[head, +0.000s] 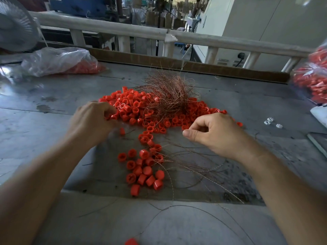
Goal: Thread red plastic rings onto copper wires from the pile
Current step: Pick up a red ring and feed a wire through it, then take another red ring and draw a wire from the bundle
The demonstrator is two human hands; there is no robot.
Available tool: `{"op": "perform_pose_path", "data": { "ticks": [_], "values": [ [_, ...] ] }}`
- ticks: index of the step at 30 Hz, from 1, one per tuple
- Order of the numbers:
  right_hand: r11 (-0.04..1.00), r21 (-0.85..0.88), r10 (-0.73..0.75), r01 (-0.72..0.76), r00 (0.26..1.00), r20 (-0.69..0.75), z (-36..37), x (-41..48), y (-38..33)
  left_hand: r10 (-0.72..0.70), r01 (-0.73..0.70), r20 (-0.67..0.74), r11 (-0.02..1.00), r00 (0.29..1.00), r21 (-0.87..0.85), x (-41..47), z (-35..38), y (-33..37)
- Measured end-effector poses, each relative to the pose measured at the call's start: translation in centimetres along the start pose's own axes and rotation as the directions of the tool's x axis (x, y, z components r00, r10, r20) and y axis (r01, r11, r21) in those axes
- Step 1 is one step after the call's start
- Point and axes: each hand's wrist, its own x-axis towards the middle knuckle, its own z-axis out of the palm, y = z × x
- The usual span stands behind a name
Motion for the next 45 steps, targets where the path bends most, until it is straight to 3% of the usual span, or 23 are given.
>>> {"op": "perform_pose_path", "data": {
  "ticks": [5,8,10,12,13,17,22,26,36,39,42,45],
  "values": [
    [1.0,-0.008,-0.004,0.004,1.0,-0.011,0.0,0.0,0.0,0.023,-0.025,0.044,0.999,0.999,0.024,-0.1,0.4,0.1],
    [1.0,-0.011,-0.004,0.003,1.0,-0.028,-0.1,0.1,0.0,0.027,-0.027,-0.018,1.0,0.999,-0.001,-0.3,0.1,0.3],
    [1.0,-0.022,-0.008,0.007,0.999,-0.038,-0.1,0.1,0.1,-0.012,-0.003,-0.066,0.975,0.998,-0.221,-0.5,-0.2,0.8],
    [0.999,-0.038,-0.009,0.008,0.999,-0.043,0.0,0.2,0.1,-0.065,0.037,-0.036,0.859,0.997,-0.51,-1.1,-0.9,1.8],
    [0.999,-0.044,-0.009,0.007,0.999,-0.043,0.0,0.2,0.2,-0.056,0.033,-0.023,0.82,0.998,-0.571,-1.5,-1.1,2.2],
    [0.998,-0.068,-0.015,0.012,0.999,-0.048,0.4,0.2,0.3,0.143,-0.119,0.012,0.865,0.99,-0.488,-2.8,-0.9,3.6],
    [0.995,-0.088,-0.053,0.045,0.994,-0.096,1.1,0.4,0.5,0.24,-0.219,-0.007,0.874,0.971,-0.434,-3.7,-0.2,4.3],
    [0.988,-0.023,-0.155,0.153,0.97,-0.188,1.8,0.9,0.4,0.299,-0.277,0.001,0.885,0.954,-0.374,-4.0,-0.1,4.5],
    [0.972,0.126,-0.196,0.197,0.98,-0.02,2.9,1.6,0.5,0.357,-0.334,-0.012,0.864,0.934,-0.376,-4.4,-0.4,5.0],
    [0.958,0.144,-0.221,0.247,0.96,-0.17,2.7,1.5,0.4,0.355,-0.333,-0.014,0.863,0.935,-0.38,-4.2,-0.5,4.9],
    [0.941,0.117,-0.256,0.317,0.895,-0.365,2.1,1.3,0.2,0.343,-0.316,-0.001,0.863,0.939,-0.395,-4.1,-0.4,4.8],
    [0.934,0.128,-0.247,0.334,0.862,-0.443,1.8,1.1,0.4,0.335,-0.299,0.023,0.867,0.942,-0.399,-4.2,-0.3,4.8]
  ]
}}
